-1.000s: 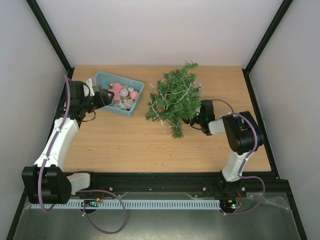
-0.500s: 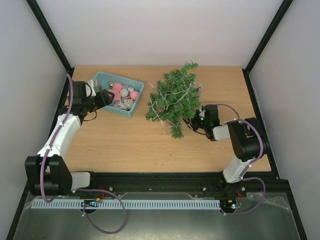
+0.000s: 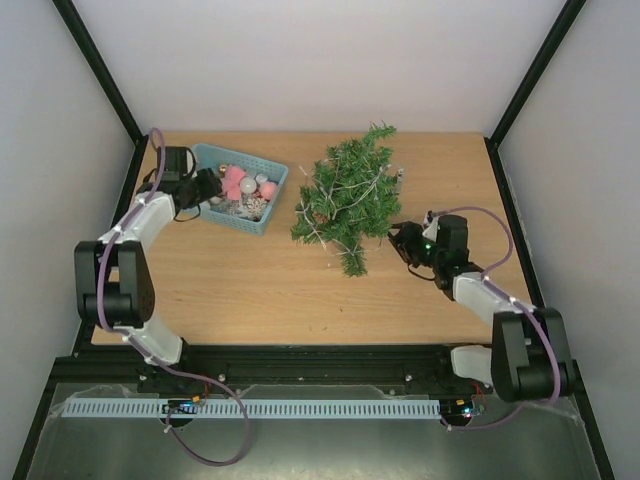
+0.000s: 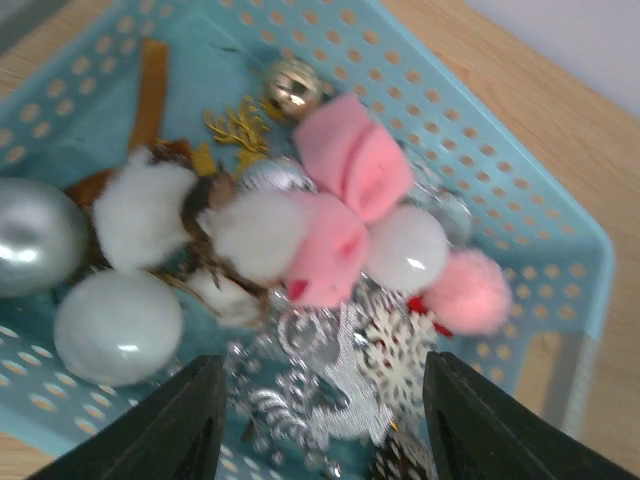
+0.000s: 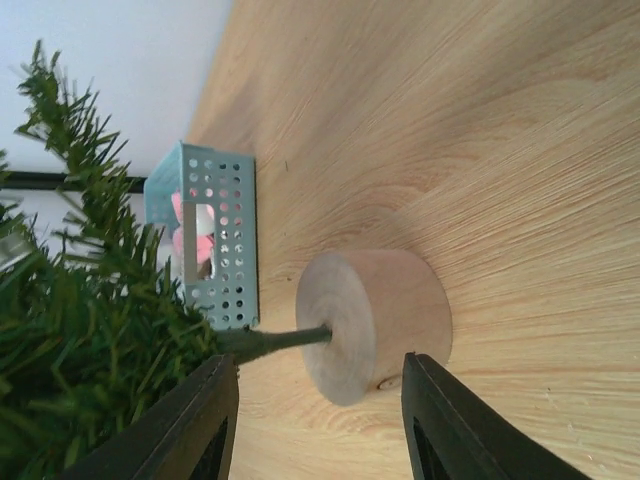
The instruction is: Decorate the small christmas tree
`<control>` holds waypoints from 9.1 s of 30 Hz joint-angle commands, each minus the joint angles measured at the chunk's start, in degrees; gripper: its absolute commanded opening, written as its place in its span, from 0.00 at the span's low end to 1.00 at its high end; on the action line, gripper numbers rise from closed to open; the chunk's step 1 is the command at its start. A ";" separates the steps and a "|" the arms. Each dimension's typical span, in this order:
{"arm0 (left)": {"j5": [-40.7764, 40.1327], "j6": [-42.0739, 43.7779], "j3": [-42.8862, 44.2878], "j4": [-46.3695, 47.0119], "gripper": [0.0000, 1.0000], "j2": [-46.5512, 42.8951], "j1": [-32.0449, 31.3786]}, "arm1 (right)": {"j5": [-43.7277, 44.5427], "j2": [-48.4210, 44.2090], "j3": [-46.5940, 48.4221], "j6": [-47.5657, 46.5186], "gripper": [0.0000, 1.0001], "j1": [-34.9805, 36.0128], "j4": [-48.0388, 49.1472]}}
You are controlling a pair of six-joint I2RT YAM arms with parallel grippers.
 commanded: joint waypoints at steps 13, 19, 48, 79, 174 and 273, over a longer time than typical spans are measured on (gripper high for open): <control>-19.87 6.54 19.94 -20.35 0.19 17.03 -6.04 | 0.03 -9.13 7.77 -19.09 0.48 -0.14 -26.65; -20.11 6.35 16.19 -23.41 0.24 14.54 -6.44 | -1.75 -10.35 7.82 -20.24 0.49 -0.13 -27.31; -19.62 -4.31 -12.99 -31.47 0.30 -26.15 -6.98 | -9.53 -27.60 0.65 -22.43 0.53 -0.14 -34.95; -16.13 1.62 -0.91 -26.49 0.44 2.47 -8.02 | -14.44 -27.27 6.18 -23.18 0.99 0.08 -37.28; 10.62 -6.35 -13.05 -19.18 0.99 -43.54 -8.02 | -17.11 -35.51 -4.45 -15.43 0.99 0.81 -48.16; 4.00 -5.60 15.82 -24.64 0.02 -24.50 -12.25 | -21.46 -42.19 -7.09 -13.30 0.98 0.95 -43.82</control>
